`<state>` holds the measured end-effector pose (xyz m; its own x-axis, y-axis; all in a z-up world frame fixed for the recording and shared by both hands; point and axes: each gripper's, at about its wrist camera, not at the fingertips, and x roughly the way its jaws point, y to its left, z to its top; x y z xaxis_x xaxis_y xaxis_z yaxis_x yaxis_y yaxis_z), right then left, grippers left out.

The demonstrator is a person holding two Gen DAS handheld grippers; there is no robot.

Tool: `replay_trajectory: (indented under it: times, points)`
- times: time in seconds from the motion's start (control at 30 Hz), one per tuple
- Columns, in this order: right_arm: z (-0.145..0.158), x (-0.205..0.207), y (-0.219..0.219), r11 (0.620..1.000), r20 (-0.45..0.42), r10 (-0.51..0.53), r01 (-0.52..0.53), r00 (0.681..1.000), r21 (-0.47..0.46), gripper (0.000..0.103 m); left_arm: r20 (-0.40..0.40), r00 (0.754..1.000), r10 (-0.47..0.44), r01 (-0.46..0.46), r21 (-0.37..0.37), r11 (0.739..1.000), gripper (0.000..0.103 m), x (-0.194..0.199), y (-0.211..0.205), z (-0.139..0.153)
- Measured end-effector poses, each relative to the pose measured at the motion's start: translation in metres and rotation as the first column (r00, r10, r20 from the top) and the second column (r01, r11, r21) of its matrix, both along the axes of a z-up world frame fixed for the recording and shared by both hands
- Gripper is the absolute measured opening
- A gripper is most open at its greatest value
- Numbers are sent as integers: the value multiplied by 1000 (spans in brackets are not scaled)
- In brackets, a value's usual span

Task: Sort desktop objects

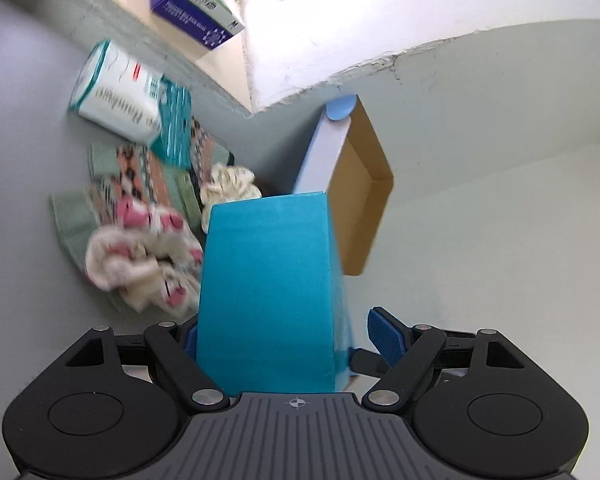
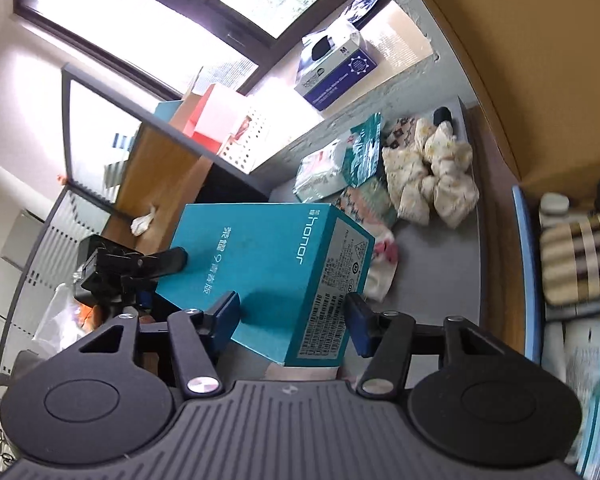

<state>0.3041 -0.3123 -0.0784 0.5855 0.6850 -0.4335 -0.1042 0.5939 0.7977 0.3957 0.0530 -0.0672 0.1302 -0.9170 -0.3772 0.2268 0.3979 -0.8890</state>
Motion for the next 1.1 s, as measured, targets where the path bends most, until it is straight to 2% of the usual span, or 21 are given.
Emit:
replay_trajectory:
  times: [0.03,0.1,0.17,0.23,0.43,0.9,1.03,1.1]
  points:
    - [2,-6,0,1000,-2,4,-4,1000,0,63,-18,1000,3,-3,-10,1000,74,-6,0,-4]
    - [5,-17,-1,1000,-5,13,-13,1000,0,63,-54,998,8,-10,-29,1000,71,-19,1,-11]
    - [8,-28,-2,1000,-8,21,-21,1000,0,63,-79,997,2,-5,-38,999,71,-32,0,-19]
    - [6,-38,0,999,-15,38,-38,999,-1,63,-77,997,5,-5,-5,1000,71,-44,-3,-24]
    - [4,-65,3,999,-12,45,-45,999,-28,63,-134,991,-13,11,-16,1000,71,-66,-5,-44]
    - [14,-98,4,993,10,66,-65,998,-97,63,-125,990,-72,74,18,997,72,-109,-18,-35]
    - [16,-105,1,992,12,63,-61,998,-114,63,-136,988,-77,83,36,996,77,-116,-22,-37]
    - [17,-109,0,991,14,61,-59,998,-122,63,-137,988,-70,79,59,995,88,-115,-25,-37]
